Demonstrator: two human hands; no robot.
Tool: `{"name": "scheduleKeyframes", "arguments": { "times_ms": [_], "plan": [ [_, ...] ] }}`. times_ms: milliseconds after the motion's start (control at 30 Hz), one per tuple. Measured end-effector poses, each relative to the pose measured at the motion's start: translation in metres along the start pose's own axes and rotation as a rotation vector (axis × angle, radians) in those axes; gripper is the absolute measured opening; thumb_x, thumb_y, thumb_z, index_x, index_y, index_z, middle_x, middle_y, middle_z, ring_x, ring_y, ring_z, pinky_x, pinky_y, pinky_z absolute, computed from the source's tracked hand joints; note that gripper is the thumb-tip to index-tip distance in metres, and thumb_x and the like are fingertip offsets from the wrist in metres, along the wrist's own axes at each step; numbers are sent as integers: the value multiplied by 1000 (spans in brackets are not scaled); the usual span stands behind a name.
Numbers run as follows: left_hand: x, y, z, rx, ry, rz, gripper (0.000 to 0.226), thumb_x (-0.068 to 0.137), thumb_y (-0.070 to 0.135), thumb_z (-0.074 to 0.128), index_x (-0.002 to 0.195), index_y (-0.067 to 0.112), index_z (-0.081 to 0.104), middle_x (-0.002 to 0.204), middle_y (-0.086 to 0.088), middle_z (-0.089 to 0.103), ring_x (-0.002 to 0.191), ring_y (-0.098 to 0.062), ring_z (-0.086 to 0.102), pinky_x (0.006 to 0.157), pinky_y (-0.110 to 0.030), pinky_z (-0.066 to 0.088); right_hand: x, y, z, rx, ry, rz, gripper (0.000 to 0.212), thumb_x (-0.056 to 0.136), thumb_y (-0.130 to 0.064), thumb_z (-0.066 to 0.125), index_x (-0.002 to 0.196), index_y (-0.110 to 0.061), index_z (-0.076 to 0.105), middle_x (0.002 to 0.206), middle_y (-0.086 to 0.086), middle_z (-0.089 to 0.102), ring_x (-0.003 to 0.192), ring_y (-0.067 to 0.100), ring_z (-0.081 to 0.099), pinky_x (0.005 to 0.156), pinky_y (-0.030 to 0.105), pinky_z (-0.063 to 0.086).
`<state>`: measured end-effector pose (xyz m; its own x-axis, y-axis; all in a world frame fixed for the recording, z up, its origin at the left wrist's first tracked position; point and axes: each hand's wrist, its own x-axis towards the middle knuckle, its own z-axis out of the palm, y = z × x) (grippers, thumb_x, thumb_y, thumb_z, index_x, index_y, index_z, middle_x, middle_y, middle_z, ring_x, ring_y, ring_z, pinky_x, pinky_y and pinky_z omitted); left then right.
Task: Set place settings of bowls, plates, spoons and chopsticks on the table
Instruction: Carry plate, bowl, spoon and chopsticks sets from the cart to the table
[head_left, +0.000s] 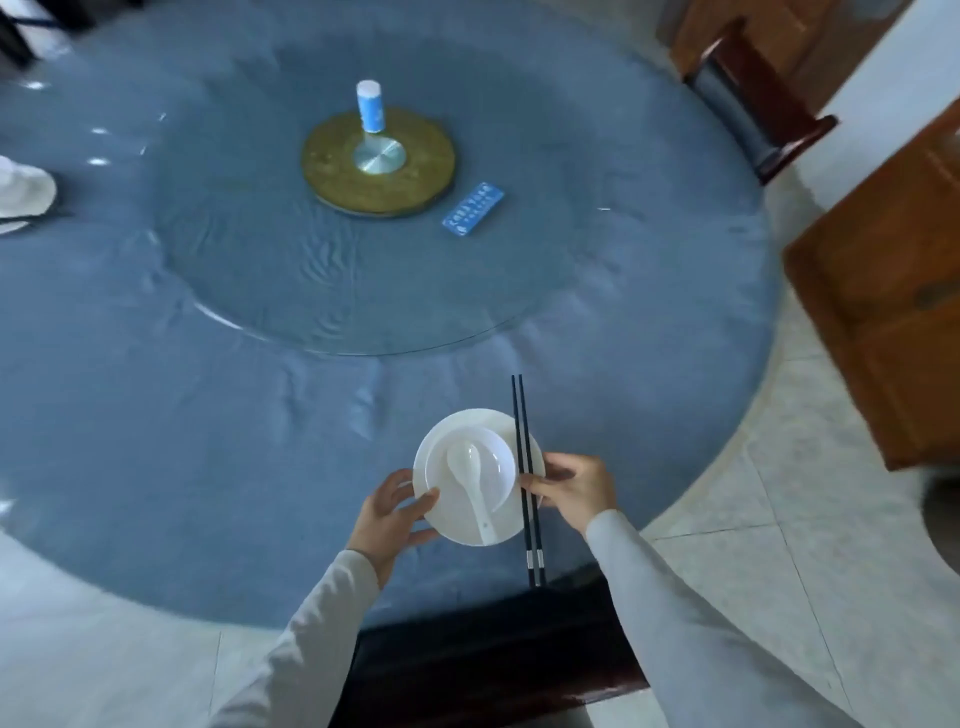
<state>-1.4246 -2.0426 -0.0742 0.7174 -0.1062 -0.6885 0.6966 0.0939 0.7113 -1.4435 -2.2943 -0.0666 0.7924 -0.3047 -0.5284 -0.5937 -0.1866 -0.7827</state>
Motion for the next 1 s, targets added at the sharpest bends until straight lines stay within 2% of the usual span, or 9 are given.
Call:
{"name": "scheduleKeyframes", "arguments": {
  "times_ms": [167, 267, 367, 467, 634, 767, 900, 967, 1000],
  "plan": [
    [17, -22, -3, -4, 136, -52, 30, 92, 11, 74, 120, 9, 64, 132, -18, 55, 101, -36, 69, 70, -40, 65, 36, 16, 15, -96, -108, 27, 29, 70, -13, 93, 76, -39, 80, 80, -3, 82, 85, 30, 79, 77, 43, 67],
    [22, -31, -6, 26, 185, -79, 35, 90, 9, 76, 124, 6, 65, 128, -16, 58, 100, -28, 66, 81, -47, 63, 47, 26, 20, -201, -176, 48, 20, 69, -20, 92, 71, -37, 81, 77, 1, 81, 76, 27, 77, 81, 47, 65],
    [23, -35, -7, 51, 214, -72, 18, 90, 7, 76, 104, 17, 73, 113, -5, 65, 91, -17, 66, 79, -42, 63, 53, 32, 23, -264, -219, 35, 12, 69, -24, 91, 74, -29, 82, 73, -1, 80, 70, 21, 76, 82, 48, 64],
    [24, -35, -5, 60, 252, -57, 21, 88, 7, 78, 94, 26, 72, 107, 1, 67, 87, -16, 67, 71, -35, 63, 54, 32, 25, -324, -230, 34, 15, 69, -27, 92, 78, -21, 82, 71, -3, 80, 73, 22, 78, 82, 46, 64],
    [23, -37, 1, 41, 314, -60, 29, 87, 8, 79, 101, 28, 65, 112, -1, 65, 90, -19, 67, 79, -43, 61, 53, 26, 25, -424, -209, 21, 22, 72, -37, 90, 77, -17, 80, 69, -4, 79, 69, 21, 78, 76, 37, 63],
    [22, -38, 2, 48, 363, -64, 41, 85, 10, 81, 121, 18, 62, 121, -6, 63, 105, -30, 66, 89, -50, 61, 55, 27, 26, -451, -208, 22, 26, 74, -40, 89, 81, -17, 78, 74, -3, 80, 69, 18, 77, 74, 32, 60],
    [18, -40, -2, 133, 399, -64, 49, 85, 21, 82, 129, 19, 62, 126, -7, 61, 114, -31, 65, 86, -44, 60, 57, 28, 26, -485, -190, 11, 30, 80, -48, 83, 82, -19, 77, 77, -5, 78, 76, 19, 73, 71, 29, 54],
    [16, -40, -7, 184, 421, -64, 50, 87, 25, 80, 133, 17, 61, 127, -8, 61, 113, -32, 65, 87, -45, 60, 58, 23, 26, -555, -129, 2, 39, 90, -50, 72, 72, -15, 70, 72, 0, 73, 75, 27, 66, 73, 32, 52],
    [14, -39, -11, 216, 434, -65, 49, 89, 28, 78, 133, 17, 60, 128, -8, 62, 113, -33, 65, 89, -46, 59, 59, 19, 27, -590, -80, -11, 48, 94, -48, 66, 63, -13, 59, 66, 3, 66, 73, 32, 61, 73, 36, 51]
  ]
}}
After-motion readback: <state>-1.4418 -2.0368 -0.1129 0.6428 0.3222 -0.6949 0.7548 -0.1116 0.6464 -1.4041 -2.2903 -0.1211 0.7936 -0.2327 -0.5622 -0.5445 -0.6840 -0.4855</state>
